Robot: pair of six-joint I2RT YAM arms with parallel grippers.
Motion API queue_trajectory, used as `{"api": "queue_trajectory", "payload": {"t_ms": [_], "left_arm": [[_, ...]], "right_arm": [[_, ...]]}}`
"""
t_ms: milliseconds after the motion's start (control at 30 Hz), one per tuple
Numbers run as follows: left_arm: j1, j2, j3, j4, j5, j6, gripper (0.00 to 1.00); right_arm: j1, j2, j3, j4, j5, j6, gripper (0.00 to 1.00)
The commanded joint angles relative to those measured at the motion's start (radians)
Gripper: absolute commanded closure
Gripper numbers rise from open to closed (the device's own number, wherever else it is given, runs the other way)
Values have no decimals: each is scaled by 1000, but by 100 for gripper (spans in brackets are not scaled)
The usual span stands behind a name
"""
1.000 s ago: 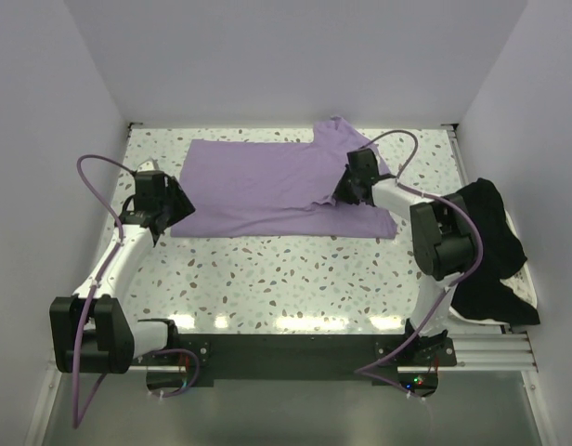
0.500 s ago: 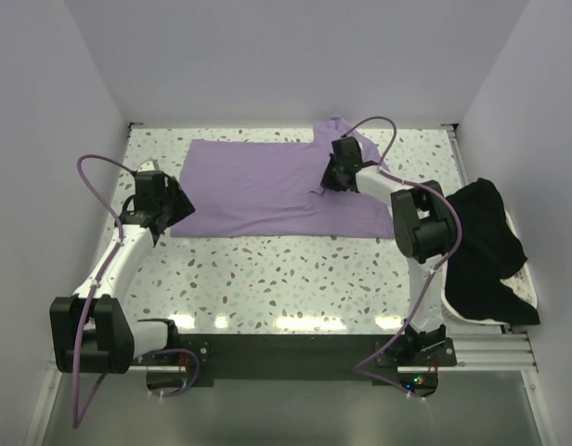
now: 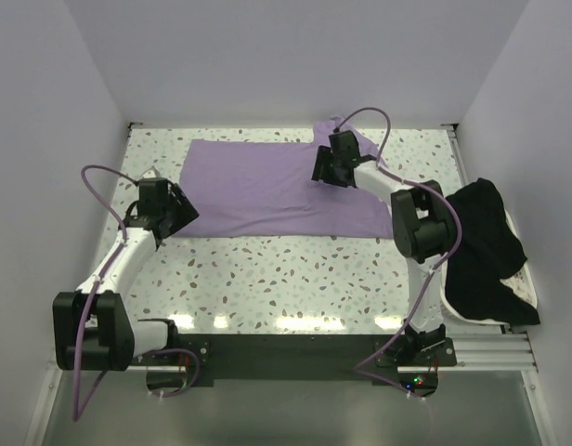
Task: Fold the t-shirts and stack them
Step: Fold the tshirt
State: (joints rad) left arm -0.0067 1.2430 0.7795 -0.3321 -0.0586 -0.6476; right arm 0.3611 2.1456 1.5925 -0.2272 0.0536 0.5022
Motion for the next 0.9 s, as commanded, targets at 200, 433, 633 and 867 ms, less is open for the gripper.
{"api": "queue_trajectory", "payload": {"t_ms": [200,433,633,867], "left_arm": [[53,36,-74,63,-1,-165,34],[105,78,-149,136,30,-236,42],[132,124,-184,212,-15,-284,42],[143,206,-206,317,-21,-340,42]], "right_arm": [[-19,-340,-265,-113,13,85,36],[-69,-611,-567,-136,9,156,35],[-120,-803,-769,-81,29,216,33],[-132,-859,-899,11,20,245,27]]}}
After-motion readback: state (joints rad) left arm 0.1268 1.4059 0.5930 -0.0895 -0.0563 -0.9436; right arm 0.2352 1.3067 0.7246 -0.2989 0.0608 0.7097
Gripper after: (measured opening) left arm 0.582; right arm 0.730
